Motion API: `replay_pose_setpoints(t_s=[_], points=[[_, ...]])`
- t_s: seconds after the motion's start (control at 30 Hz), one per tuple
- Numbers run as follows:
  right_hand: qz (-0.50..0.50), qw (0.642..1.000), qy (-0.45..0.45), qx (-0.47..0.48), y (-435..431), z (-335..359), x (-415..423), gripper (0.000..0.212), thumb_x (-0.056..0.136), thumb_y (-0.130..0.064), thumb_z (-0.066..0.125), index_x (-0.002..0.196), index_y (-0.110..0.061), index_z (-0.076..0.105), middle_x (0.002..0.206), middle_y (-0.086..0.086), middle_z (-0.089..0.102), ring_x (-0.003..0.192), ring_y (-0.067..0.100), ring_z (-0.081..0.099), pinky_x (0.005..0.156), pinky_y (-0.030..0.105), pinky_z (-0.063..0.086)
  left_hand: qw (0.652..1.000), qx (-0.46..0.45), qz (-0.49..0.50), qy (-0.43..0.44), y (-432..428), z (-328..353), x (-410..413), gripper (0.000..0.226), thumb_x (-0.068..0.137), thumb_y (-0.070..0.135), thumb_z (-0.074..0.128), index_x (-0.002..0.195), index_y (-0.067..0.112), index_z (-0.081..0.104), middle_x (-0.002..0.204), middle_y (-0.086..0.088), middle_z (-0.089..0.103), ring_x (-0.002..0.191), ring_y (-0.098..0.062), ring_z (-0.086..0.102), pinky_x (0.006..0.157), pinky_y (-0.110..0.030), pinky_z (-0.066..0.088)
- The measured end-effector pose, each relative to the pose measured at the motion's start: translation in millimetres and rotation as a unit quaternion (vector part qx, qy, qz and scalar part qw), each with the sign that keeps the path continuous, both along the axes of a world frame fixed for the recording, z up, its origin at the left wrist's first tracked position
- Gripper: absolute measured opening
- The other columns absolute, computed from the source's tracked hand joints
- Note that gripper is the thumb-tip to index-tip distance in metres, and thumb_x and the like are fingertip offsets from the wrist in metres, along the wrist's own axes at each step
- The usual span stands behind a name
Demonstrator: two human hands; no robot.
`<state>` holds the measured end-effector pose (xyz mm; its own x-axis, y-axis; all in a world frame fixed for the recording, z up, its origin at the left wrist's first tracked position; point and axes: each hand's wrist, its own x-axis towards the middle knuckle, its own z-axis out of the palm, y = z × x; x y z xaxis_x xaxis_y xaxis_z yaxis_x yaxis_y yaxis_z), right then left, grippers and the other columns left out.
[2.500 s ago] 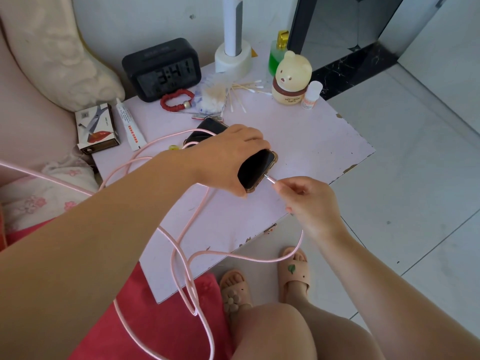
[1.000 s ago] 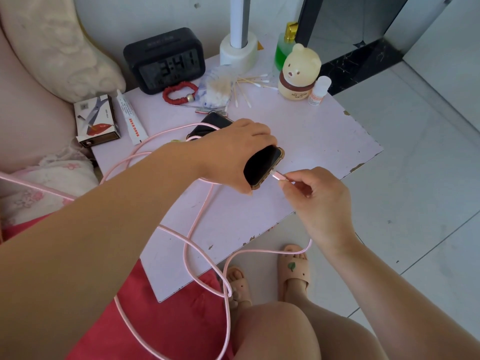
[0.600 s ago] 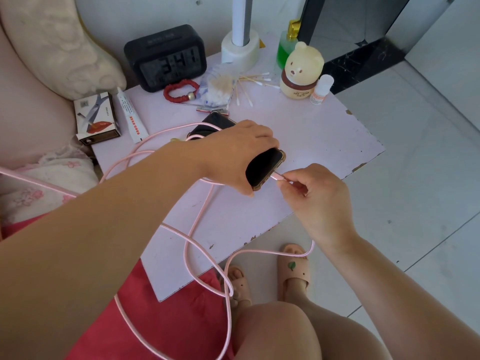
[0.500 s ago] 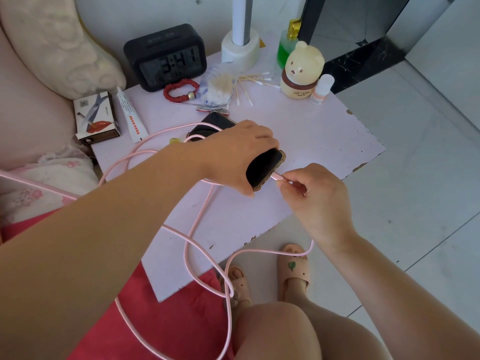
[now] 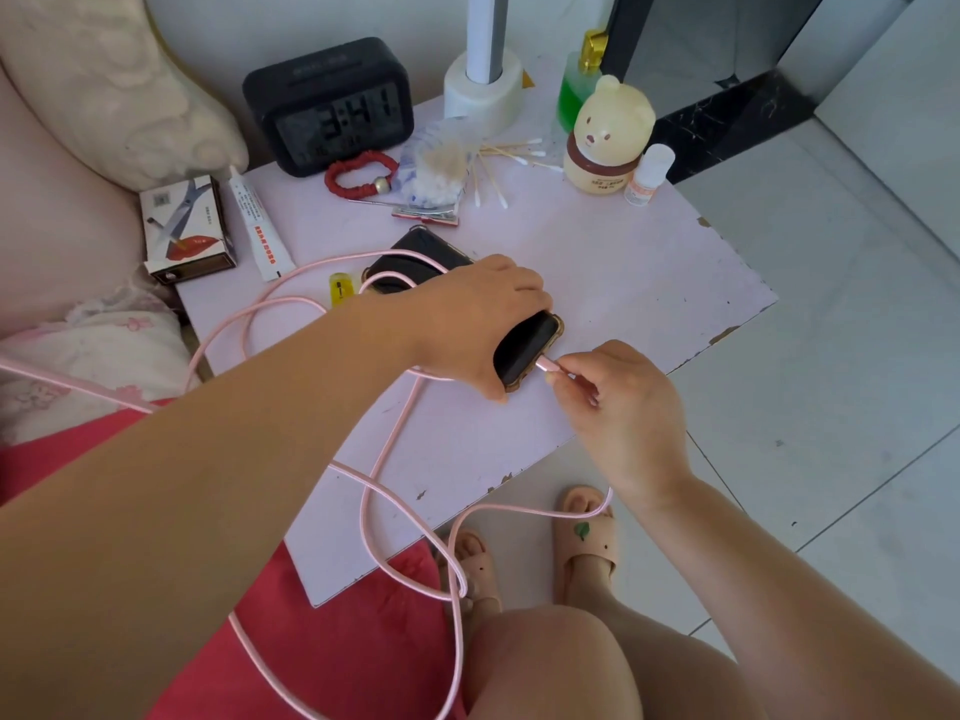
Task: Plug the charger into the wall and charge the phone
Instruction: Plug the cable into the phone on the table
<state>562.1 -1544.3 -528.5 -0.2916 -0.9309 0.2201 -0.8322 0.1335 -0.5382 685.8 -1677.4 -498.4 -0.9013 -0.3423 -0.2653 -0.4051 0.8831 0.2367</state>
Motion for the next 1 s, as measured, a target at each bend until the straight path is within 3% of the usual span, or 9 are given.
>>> replay_pose_setpoints(t_s=[0.13,0.27,0.37,0.5,0.63,0.8,0.9,1.0], points=[[0.004,0.999,0.041,-0.012,0,-5,-2,0.018,0.077,-0.015,0.069,0.062,-0.007,0.066,0.052,0.009,0.051,0.050,0.028,0.043,0.051,0.034,0.037,1.000,-0.006,0.003,0.017,2,-5,-1,0.065,0.056,0.048,0.070,0.108,0.014,0.052,0.102,-0.002,0.053,0.095,-0.024,0.046,0.089,-0.036,0.040],[-0.013,0.995,0.102,-0.016,3,-7,-6,0.015,0.076,-0.017,0.072,0.063,-0.010,0.068,0.051,0.009,0.055,0.052,0.032,0.048,0.053,0.032,0.033,0.999,-0.001,0.014,0.030,3,-5,-3,0.063,0.055,0.050,0.070,0.104,0.015,0.053,0.099,0.000,0.053,0.092,-0.022,0.046,0.084,-0.031,0.040],[-0.024,0.993,0.118,-0.023,3,-6,-8,0.011,0.074,-0.018,0.075,0.066,-0.013,0.070,0.055,0.007,0.059,0.055,0.032,0.051,0.054,0.032,0.036,1.000,-0.007,0.019,0.018,5,-6,-6,0.073,0.056,0.052,0.073,0.115,0.015,0.051,0.111,-0.003,0.054,0.103,-0.025,0.046,0.092,-0.031,0.035],[-0.013,0.993,0.113,-0.014,3,-5,-8,0.007,0.071,-0.014,0.077,0.075,-0.013,0.071,0.065,0.009,0.065,0.060,0.035,0.056,0.057,0.036,0.043,0.998,-0.025,0.063,0.006,13,-8,3,0.105,0.061,0.057,0.073,0.142,0.014,0.022,0.148,-0.008,0.032,0.133,-0.026,0.028,0.110,-0.029,0.014],[-0.005,0.994,0.106,0.004,5,-2,-7,0.016,0.070,-0.015,0.076,0.085,-0.013,0.070,0.075,0.009,0.069,0.066,0.035,0.059,0.063,0.037,0.046,0.985,-0.040,0.167,0.000,24,-13,32,0.114,0.067,0.057,0.069,0.146,0.018,-0.004,0.158,-0.005,0.001,0.144,-0.026,-0.001,0.115,-0.038,-0.001],[-0.008,0.994,0.107,0.003,4,2,1,0.020,0.070,-0.011,0.077,0.088,-0.010,0.069,0.078,0.010,0.069,0.067,0.035,0.060,0.064,0.037,0.047,0.967,-0.050,0.251,-0.001,35,-17,68,0.091,0.082,0.054,0.054,0.146,0.017,0.001,0.158,-0.005,-0.003,0.144,-0.027,-0.005,0.116,-0.042,-0.001],[-0.008,0.995,0.103,0.010,3,6,6,0.018,0.072,-0.011,0.074,0.089,-0.009,0.068,0.080,0.011,0.069,0.070,0.034,0.061,0.065,0.038,0.047,0.966,-0.063,0.252,0.007,40,-18,78,0.064,0.092,0.038,0.044,0.145,0.024,0.012,0.158,-0.002,0.001,0.144,-0.028,-0.003,0.116,-0.045,0.001],[-0.003,0.995,0.096,0.019,3,10,9,0.018,0.074,-0.009,0.072,0.092,-0.008,0.068,0.082,0.012,0.069,0.072,0.034,0.061,0.067,0.038,0.047,0.964,-0.067,0.256,0.012,42,-20,86,0.061,0.092,0.013,0.039,0.144,0.031,0.014,0.158,0.000,0.003,0.144,-0.027,-0.003,0.116,-0.043,-0.001]])
